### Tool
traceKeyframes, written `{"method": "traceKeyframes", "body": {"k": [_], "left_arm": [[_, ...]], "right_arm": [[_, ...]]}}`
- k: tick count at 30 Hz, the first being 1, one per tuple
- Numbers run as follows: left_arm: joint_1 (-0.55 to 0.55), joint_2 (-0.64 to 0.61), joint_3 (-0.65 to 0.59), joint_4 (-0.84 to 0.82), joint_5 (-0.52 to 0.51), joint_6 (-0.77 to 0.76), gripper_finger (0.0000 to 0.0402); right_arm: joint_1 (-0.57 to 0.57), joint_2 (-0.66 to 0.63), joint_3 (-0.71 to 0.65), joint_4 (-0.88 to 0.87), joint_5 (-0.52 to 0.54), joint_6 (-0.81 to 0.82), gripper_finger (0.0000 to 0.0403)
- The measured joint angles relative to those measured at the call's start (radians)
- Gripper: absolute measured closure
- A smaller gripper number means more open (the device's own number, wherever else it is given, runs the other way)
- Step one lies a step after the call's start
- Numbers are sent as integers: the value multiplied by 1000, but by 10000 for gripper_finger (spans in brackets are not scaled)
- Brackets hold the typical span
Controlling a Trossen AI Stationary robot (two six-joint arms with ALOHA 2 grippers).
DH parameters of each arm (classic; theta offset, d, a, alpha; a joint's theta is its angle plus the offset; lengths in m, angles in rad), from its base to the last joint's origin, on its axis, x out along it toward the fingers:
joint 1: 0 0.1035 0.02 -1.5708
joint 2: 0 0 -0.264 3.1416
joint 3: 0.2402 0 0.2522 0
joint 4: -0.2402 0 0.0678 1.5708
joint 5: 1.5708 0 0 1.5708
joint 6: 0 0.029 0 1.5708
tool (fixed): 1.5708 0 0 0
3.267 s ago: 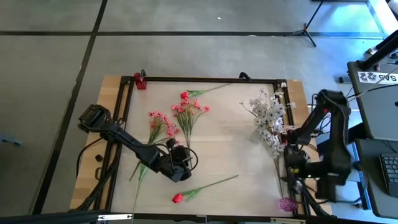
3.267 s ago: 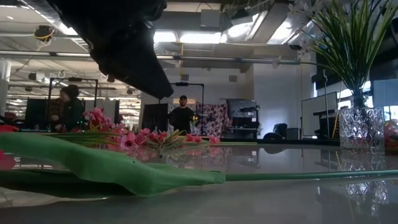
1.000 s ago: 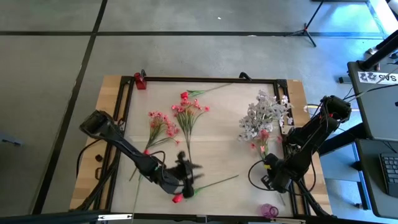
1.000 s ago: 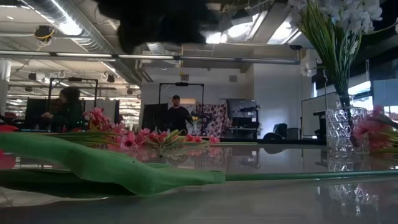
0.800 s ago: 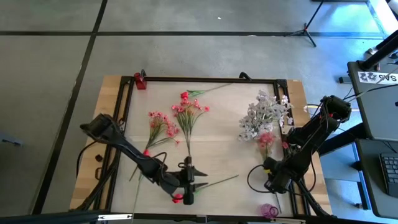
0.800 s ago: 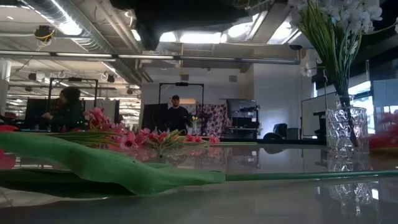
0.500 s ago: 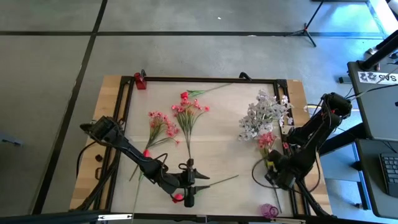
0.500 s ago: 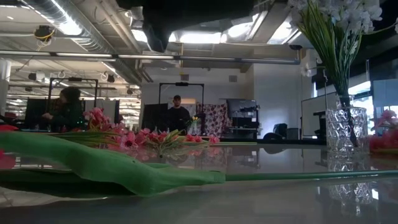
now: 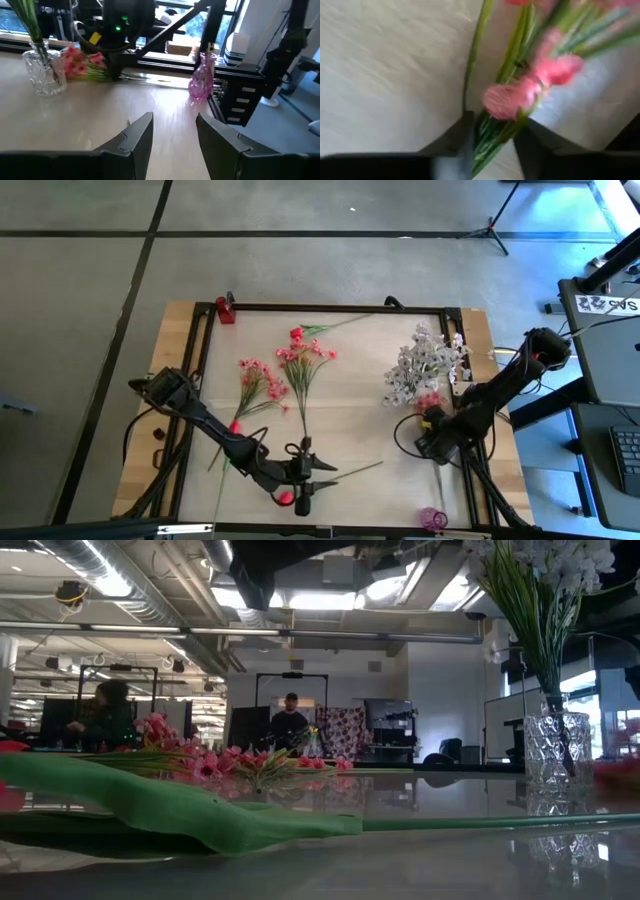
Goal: Sort flowers into vase by color
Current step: Put the right pink flowers into the violet vase
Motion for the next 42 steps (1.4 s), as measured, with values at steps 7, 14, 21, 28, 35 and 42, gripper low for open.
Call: {"method": "traceKeyframes", "body": {"k": [7,14,21,28,35,42], "left_arm": [[1,0,0,5,-6,0,253],[1,0,0,5,-8,-1,253],[4,0,0,5,-39,-2,253],[10,0,0,8,-43,-10,253],[12,0,0,29,-68,-10,253],[40,-2,0,74,-68,-11,253]], "right_arm": [[60,-50,4,-136,27,34,386],[157,-186,7,-150,151,160,394],[238,-365,8,-152,179,185,385],[258,-468,45,-135,22,-85,389],[258,-427,63,78,-32,-503,397],[260,-420,109,166,41,-782,399]]}}
